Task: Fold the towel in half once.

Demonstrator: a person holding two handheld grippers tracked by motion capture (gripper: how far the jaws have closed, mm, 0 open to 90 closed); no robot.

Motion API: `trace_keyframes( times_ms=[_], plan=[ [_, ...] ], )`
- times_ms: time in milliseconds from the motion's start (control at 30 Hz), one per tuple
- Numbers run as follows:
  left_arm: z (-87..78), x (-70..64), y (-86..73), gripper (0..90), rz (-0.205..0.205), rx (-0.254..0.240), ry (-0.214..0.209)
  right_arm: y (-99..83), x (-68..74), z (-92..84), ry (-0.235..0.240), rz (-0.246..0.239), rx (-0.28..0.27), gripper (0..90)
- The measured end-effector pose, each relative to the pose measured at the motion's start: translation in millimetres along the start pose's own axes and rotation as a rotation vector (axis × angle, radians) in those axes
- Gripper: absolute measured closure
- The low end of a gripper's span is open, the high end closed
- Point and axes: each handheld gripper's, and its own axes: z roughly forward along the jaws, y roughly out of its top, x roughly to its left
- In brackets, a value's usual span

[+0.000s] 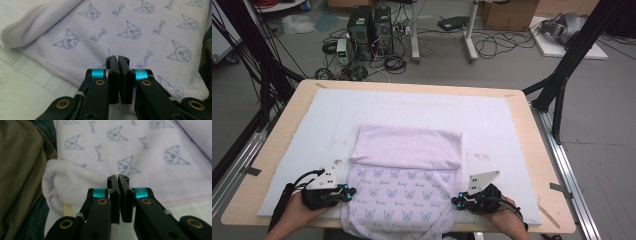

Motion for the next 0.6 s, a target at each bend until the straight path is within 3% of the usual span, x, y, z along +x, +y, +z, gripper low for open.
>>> trace_keyframes(
  times_ms=[133, 200, 267, 433, 600],
  plan=[
    [-0.1, 0.4, 0.4, 86.1, 0.003, 0.000, 0.000, -5.8, -0.6, -10.8, -0.006, 0.021, -0.018, 88.6],
    [-1.5, 2.0, 2.4, 77.8, -0.005, -0.006, 0.010, -3.5, -2.3, -11.3, 0.028, 0.032, -0.029, 82.0],
    [-4.3, 6.1, 6.0, 69.9, -0.012, -0.026, 0.029, 1.1, -7.9, -13.4, 0.024, 0.054, -0.071, 75.0],
    [-7.6, 28.3, 24.5, 63.5, -0.047, -0.081, 0.110, 14.4, -34.9, -15.3, -0.091, 0.109, -0.122, 62.1],
    [8.0, 52.8, 37.9, 51.6, -0.090, -0.061, 0.180, 25.6, -66.6, -9.7, -0.161, 0.138, -0.124, 54.1]
  ],
)
